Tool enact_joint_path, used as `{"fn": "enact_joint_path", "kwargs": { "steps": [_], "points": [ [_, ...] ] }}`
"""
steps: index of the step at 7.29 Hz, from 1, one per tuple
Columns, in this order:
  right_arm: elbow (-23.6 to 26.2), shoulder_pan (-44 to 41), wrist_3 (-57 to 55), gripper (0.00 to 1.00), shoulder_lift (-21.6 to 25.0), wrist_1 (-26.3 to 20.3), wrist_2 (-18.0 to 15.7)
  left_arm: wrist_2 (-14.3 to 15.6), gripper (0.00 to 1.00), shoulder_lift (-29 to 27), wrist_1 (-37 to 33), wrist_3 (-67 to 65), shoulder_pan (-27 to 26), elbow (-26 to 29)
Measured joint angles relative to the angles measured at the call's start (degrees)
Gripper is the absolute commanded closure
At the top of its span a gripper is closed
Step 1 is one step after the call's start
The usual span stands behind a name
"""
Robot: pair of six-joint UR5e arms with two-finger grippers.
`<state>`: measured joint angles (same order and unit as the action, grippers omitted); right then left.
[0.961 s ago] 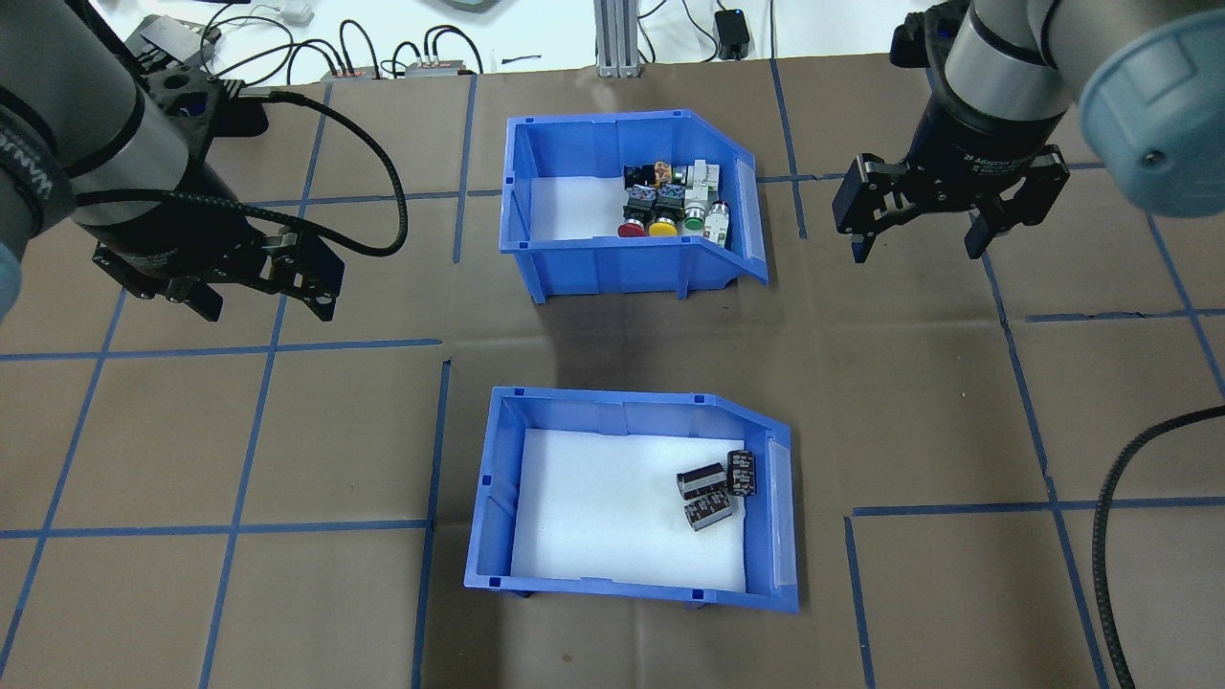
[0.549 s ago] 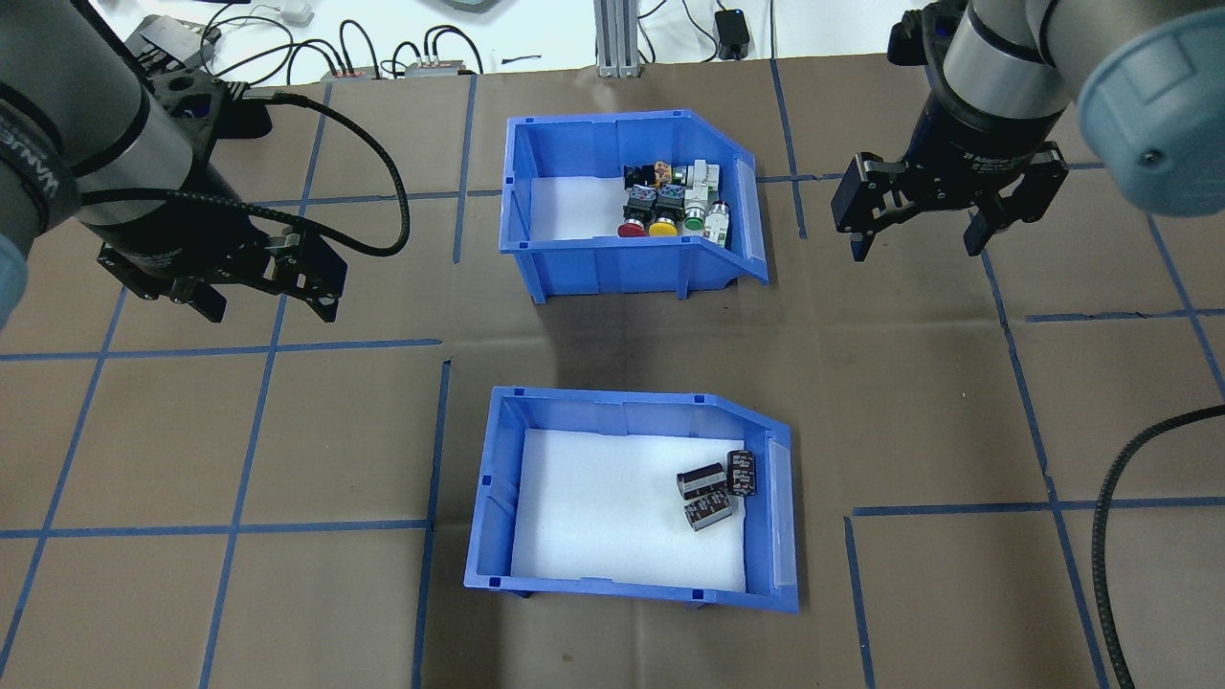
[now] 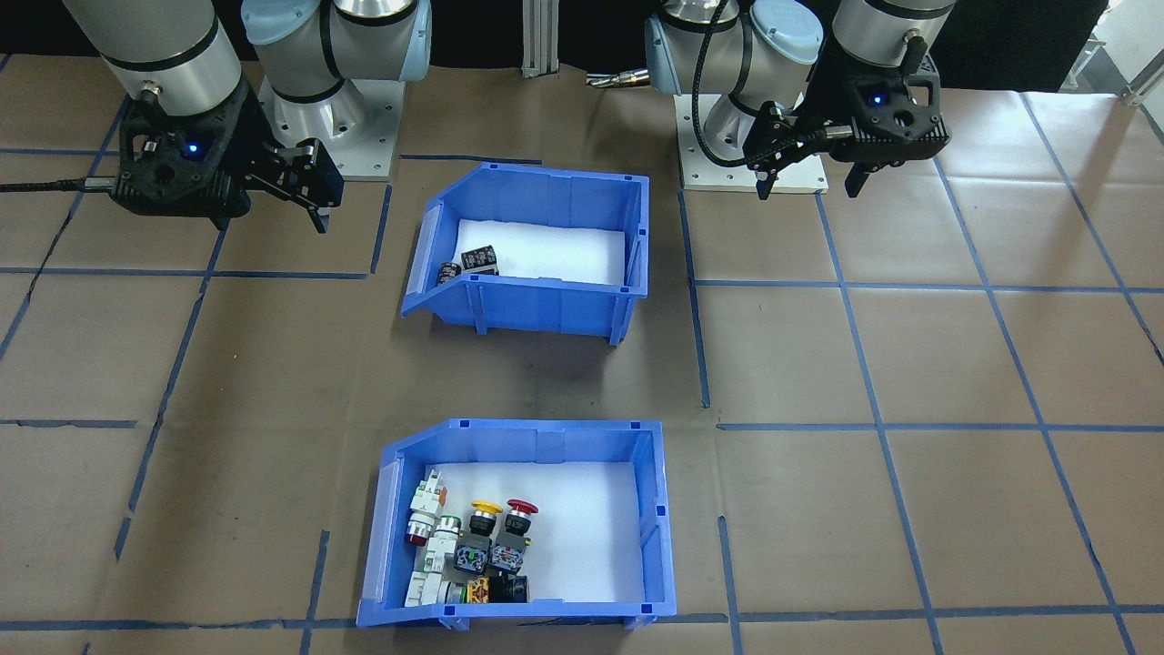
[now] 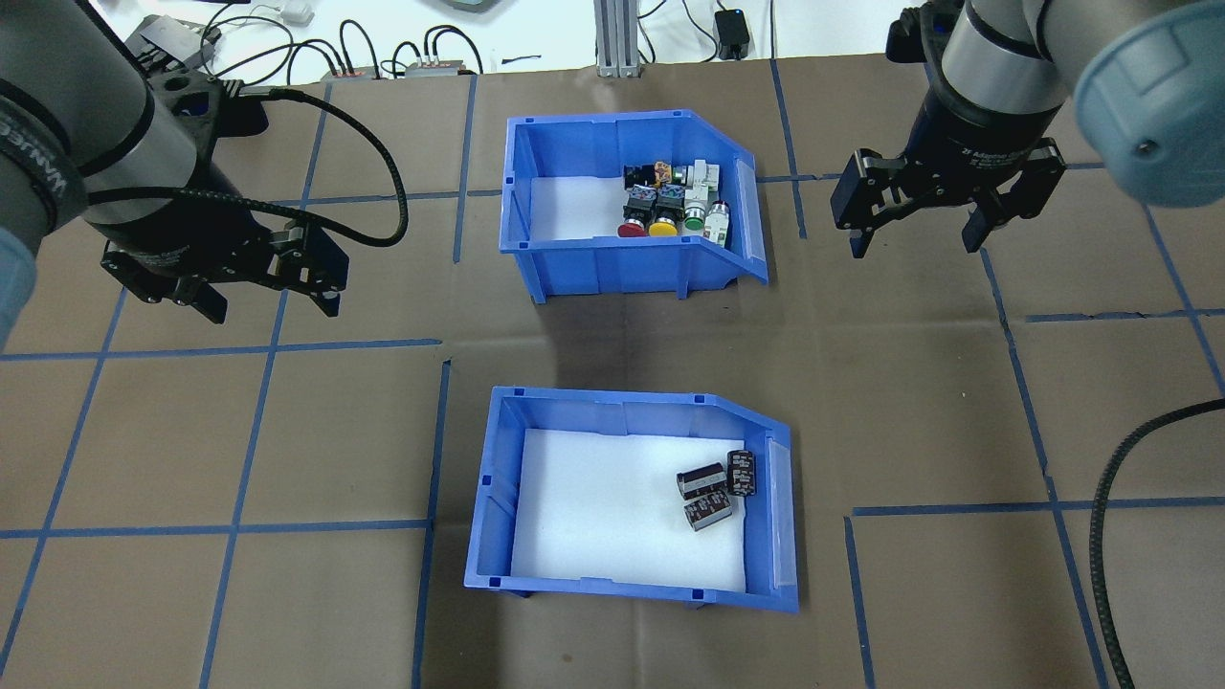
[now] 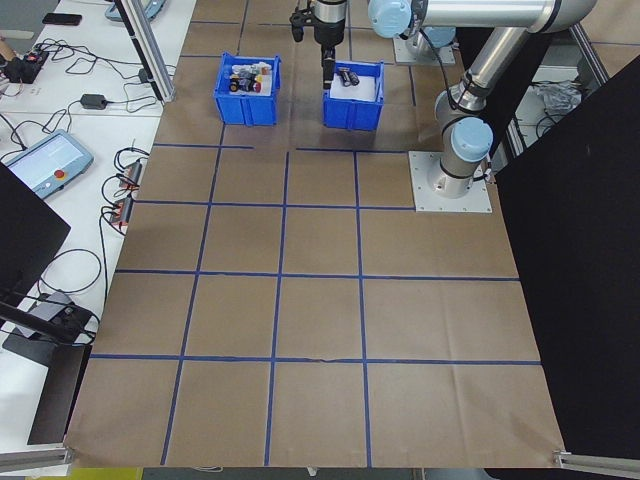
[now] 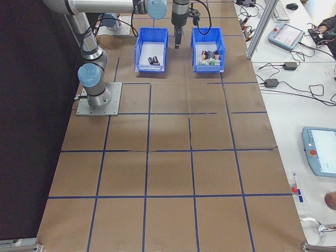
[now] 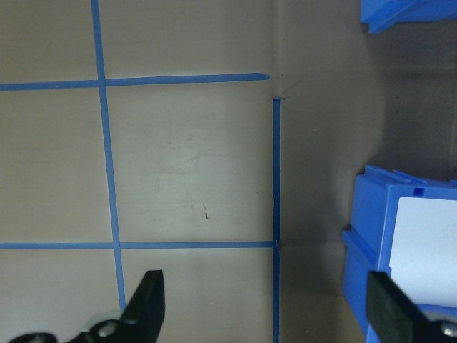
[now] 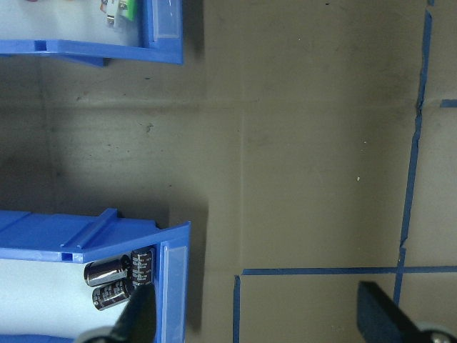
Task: Place battery box in front
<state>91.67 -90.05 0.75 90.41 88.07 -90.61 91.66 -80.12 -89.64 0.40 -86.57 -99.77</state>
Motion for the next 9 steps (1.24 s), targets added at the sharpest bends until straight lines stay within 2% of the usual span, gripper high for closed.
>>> {"fn": "enact_joint_path", "kwargs": {
  "steps": [2,3,4,6,7,9],
  "points": [
    [-3.8,-0.2,3.9,0.0,-3.0,-0.1,0.5,-0.1,0.0,1.3,-0.1,-12.5,-0.1,-3.3],
    [-7.8,-0.6,6.4,0.0,-5.7,-0.6,0.7,-1.5,0.0,3.0,-0.3,-21.4,-0.2,-5.8],
    [-11.2,-1.7,11.2,0.0,-8.2,-0.8,0.6,-4.2,0.01,5.4,-0.5,-31.1,-0.3,-8.5],
    [-14.5,-5.1,25.6,0.0,-12.6,0.5,0.6,-7.6,0.01,11.5,-0.8,-53.6,-1.0,-14.6],
    [-15.1,-7.6,32.9,0.0,-14.4,2.6,0.5,-8.1,0.01,14.5,-0.7,-64.8,-3.0,-17.9],
    [-15.4,-13.9,47.6,0.0,-19.0,8.8,0.1,-9.5,0.01,18.0,0.2,-85.2,-11.9,-23.5]
  ]
}}
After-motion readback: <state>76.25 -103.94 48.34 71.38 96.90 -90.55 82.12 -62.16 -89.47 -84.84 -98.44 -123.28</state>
